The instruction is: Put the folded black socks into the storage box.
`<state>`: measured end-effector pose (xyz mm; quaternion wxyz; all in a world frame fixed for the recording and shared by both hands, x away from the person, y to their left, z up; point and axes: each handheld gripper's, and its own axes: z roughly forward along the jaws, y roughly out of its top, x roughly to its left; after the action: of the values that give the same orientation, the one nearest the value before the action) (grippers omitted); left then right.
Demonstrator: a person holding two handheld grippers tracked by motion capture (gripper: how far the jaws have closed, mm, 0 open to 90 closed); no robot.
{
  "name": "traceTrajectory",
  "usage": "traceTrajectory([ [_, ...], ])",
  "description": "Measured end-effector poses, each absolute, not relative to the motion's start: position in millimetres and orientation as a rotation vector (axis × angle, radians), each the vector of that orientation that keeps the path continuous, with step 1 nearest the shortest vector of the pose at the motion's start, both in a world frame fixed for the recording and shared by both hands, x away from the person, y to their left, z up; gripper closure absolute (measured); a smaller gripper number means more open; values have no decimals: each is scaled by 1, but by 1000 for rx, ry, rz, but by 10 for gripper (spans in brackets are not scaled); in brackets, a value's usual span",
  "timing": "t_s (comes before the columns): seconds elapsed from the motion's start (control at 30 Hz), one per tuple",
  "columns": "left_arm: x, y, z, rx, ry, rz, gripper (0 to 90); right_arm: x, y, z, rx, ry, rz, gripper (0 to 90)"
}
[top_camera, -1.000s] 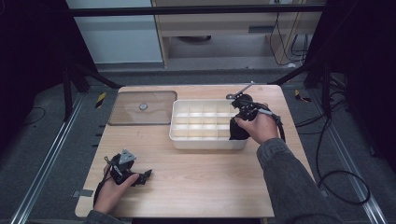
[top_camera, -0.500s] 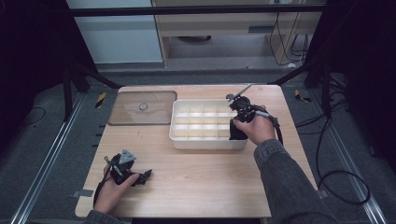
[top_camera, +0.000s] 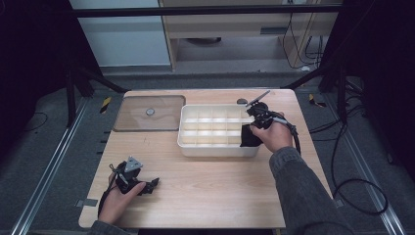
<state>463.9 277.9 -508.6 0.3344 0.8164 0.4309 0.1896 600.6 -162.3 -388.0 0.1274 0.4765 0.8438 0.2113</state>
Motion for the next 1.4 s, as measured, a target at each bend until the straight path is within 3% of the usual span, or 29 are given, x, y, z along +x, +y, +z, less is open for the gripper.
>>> traceTrajectory([
  [1.4,464,276,-509,2124,1129,493,0,593,-161,-419,1397,2503,530,900],
])
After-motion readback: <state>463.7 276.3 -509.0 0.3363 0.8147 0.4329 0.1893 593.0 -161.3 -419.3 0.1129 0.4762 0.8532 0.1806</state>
